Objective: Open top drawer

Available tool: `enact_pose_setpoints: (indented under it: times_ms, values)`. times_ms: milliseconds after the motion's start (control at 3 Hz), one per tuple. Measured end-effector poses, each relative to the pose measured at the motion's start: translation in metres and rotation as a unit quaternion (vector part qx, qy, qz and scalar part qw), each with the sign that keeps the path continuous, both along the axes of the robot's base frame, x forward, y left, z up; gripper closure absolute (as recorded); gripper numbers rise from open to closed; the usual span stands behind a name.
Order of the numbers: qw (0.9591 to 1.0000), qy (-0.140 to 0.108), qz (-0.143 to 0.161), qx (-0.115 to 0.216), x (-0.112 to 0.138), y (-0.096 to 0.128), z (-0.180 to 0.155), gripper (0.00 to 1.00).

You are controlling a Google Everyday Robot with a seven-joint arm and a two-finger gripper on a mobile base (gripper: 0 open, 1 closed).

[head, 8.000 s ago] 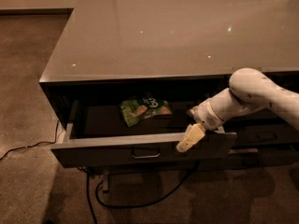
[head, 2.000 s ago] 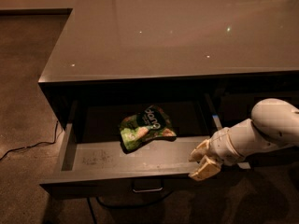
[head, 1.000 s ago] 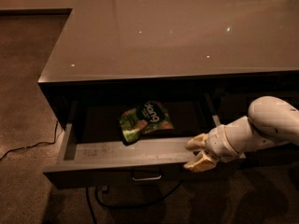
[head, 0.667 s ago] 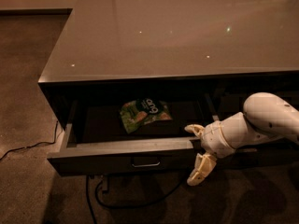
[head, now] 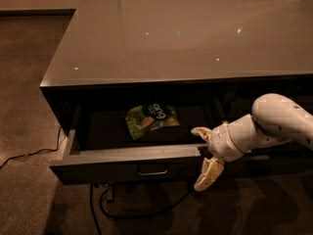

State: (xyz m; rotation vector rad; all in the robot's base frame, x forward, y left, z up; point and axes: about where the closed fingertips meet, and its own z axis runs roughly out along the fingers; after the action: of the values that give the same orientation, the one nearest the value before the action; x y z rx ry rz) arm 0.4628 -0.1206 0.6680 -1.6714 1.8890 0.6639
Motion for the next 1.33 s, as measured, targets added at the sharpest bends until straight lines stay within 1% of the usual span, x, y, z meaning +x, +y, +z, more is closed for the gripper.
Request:
enact_pose_setpoints:
  times_ms: [333, 667, 1000, 1333]
  values:
    - [0.9994, -0.034, 0.01, -0.002, 0.016, 0.007, 0.019, 0.0]
    - [0.9985, -0.053, 0.017, -0.001, 0.029, 0.013, 0.029, 0.0]
    - [0.9981, -0.059, 0.019, 0.0, 0.038, 0.015, 0.032, 0.09]
    - [0.9979, -0.062, 0.02, -0.001, 0.044, 0.016, 0.032, 0.28]
